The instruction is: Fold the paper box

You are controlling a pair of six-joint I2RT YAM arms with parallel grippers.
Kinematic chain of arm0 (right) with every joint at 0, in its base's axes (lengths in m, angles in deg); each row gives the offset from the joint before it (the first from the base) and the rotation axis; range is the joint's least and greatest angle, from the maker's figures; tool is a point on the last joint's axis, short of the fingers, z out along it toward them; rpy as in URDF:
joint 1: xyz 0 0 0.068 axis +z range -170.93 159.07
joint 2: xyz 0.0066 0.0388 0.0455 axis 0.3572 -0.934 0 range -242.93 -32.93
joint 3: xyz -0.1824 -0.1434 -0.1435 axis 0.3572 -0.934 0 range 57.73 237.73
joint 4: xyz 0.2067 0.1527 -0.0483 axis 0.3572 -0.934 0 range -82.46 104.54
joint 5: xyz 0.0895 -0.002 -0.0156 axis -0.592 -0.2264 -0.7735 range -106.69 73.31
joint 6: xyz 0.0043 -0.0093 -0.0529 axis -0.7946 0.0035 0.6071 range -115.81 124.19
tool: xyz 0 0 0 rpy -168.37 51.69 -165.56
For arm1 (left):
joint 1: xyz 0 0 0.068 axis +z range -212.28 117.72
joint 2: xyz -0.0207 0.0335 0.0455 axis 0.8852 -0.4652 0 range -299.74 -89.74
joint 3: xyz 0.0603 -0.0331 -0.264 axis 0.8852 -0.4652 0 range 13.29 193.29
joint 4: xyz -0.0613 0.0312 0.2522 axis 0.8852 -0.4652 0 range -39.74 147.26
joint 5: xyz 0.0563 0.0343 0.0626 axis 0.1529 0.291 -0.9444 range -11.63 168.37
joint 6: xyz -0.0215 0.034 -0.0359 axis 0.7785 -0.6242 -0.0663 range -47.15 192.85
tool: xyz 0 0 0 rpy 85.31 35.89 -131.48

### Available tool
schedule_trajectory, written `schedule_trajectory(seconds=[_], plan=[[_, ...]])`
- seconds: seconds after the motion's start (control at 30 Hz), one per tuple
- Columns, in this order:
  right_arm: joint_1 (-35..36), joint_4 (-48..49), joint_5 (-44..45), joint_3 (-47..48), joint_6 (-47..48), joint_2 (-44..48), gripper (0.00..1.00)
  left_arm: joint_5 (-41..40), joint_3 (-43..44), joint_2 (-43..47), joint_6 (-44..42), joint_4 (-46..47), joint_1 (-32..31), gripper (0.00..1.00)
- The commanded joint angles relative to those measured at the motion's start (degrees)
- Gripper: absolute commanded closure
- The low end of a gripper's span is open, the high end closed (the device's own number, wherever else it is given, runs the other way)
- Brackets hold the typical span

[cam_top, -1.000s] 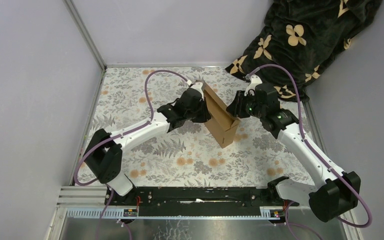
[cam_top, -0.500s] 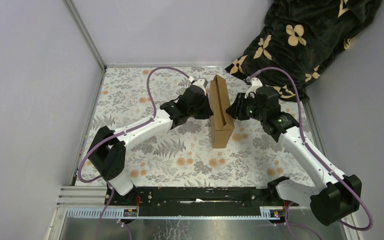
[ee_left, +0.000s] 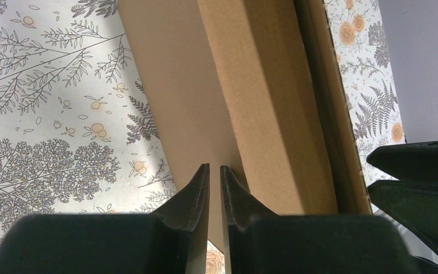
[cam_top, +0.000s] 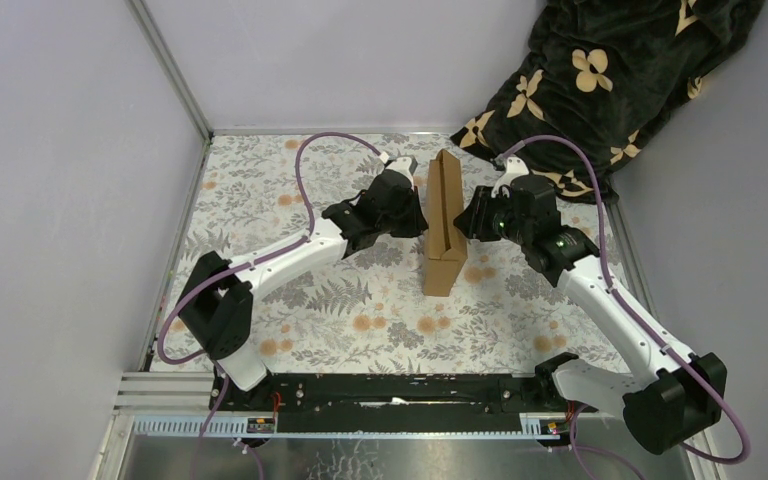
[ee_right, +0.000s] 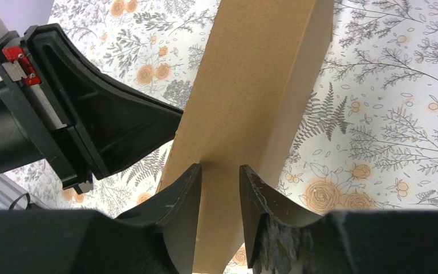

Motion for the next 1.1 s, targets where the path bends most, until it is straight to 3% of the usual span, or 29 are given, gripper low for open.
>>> schedule_trajectory(seconds=[0.0, 0.37, 0.67, 1.07], plan=[[0.86, -2.66, 4.52, 2.13, -1.3, 0.88, 0.62, -0.39, 1.7, 0.51, -0.12, 2.2, -0.71, 0.83], [0.89, -10.96, 17.79, 4.93, -2.42, 3.55, 0.6, -0.57, 0.88, 0.84, 0.17, 2.17, -0.72, 0.83], [0.86, -16.77, 18.38, 2.75, -3.34, 0.08, 0.65, -0.05, 1.06, 1.04, 0.93, 2.91, -0.89, 0.83], [1.35, -17.19, 11.95, 3.8, -4.07, -3.14, 0.72, 0.05, 0.91, 0.89, 1.57, 3.57, -1.78, 0.83]])
